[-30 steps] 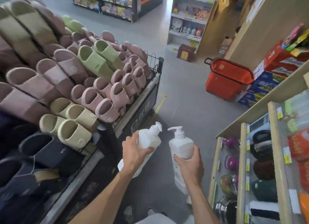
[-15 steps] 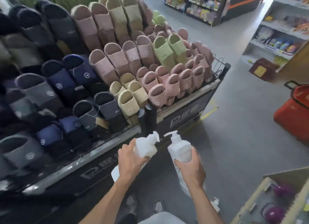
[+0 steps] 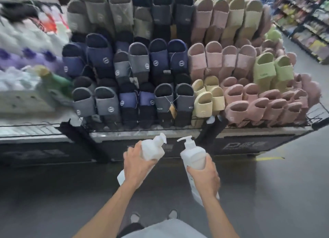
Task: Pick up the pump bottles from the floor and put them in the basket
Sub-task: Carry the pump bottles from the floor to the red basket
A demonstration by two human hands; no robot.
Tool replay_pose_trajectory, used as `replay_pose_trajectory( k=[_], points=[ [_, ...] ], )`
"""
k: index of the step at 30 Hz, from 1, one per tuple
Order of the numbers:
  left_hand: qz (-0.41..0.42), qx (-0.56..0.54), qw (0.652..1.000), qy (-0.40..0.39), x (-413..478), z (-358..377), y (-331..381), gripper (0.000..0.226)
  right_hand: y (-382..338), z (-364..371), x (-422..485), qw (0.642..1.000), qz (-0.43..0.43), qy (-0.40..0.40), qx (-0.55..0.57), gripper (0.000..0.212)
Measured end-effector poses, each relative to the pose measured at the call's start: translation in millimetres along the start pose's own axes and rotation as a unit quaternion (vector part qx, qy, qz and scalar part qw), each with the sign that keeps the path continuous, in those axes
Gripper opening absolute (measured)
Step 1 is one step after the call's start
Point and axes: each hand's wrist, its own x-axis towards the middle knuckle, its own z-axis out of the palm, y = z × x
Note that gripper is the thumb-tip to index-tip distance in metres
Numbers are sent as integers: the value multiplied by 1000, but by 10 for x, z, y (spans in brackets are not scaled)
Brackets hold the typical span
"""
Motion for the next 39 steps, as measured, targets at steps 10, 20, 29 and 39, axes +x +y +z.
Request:
replay_pose_trajectory(
  k=[10,20,29,39],
  points=[
    [-104,-9,989,109,128,-1043,-1163,77,-1115,952,-463,987,-133,-83,-21,63],
    [-228,-25,937,265,74,-2201,-2262,82,-2432,2026,-1089,933,-292,-197,-75,57],
    [-321,-44,871,369,21,-3162,-3333,83,-3601,3279,-1838,860,-404,-296,-100,68],
    [-419,-98,780,455,241,-4173,-4455,77,-4875,4699,-2782,784,-484,-366,-131,65]
  ],
)
